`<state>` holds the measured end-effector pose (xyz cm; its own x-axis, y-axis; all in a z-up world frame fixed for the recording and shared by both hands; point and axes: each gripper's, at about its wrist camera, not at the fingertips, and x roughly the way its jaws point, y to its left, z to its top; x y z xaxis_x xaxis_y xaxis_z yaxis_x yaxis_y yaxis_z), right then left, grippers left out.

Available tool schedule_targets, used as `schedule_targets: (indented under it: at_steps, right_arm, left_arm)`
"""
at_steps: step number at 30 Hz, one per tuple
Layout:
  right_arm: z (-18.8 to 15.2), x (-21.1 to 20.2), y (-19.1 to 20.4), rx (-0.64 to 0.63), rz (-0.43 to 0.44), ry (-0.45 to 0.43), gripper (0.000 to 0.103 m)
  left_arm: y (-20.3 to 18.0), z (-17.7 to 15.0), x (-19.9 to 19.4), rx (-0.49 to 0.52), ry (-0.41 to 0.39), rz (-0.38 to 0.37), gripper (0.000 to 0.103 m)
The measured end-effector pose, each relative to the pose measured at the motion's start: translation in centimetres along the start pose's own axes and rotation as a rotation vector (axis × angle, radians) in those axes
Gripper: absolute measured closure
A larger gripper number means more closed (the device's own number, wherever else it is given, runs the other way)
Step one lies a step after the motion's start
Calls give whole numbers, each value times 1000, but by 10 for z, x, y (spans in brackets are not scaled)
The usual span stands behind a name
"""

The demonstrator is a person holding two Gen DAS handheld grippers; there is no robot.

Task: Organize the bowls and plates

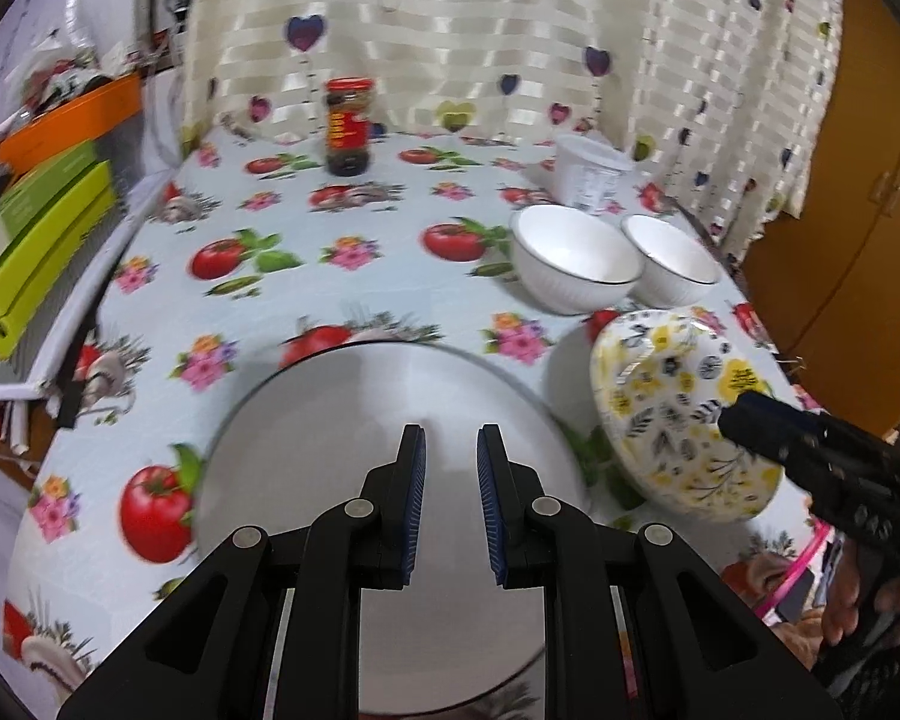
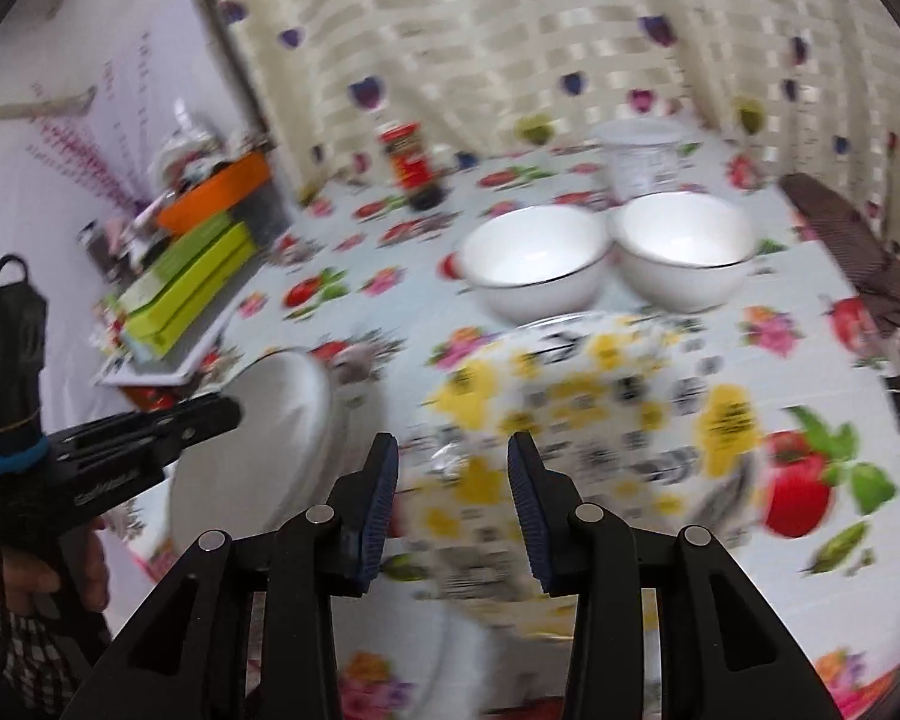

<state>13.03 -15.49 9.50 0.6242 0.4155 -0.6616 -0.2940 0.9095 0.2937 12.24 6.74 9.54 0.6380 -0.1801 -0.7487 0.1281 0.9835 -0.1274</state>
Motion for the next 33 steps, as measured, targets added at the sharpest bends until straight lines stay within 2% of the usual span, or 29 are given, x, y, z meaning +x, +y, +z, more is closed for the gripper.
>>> schedule_targets:
  at_steps: [4, 9, 15, 20, 22, 24, 27, 33]
  right_arm:
    - [6, -8, -34, -3, -116, 0, 65]
    - [6, -10, -81, 65, -195, 34, 63]
    - [1, -4, -104, 82, -179, 81, 62]
    - [3, 7, -106, 75, -121, 114, 62]
    - [3, 13, -106, 73, -118, 136, 67]
    - [2, 16, -108, 89, -109, 150, 83]
    - [0, 18, -111, 103, -106, 163, 92]
    - [-1, 14, -116, 108, -98, 167, 92]
  left_arm:
    - [-26, 6, 11, 29, 17, -53, 85]
    - [-52, 13, 33, 34, 54, -79, 85]
    - [-69, 17, 55, 10, 94, -89, 85]
    - [-73, 19, 66, -4, 110, -90, 85]
    - [-76, 19, 72, -4, 127, -97, 84]
    - [-78, 19, 73, -3, 129, -82, 84]
    - [-77, 20, 74, -15, 127, -87, 84]
    - [-83, 20, 74, -5, 130, -86, 83]
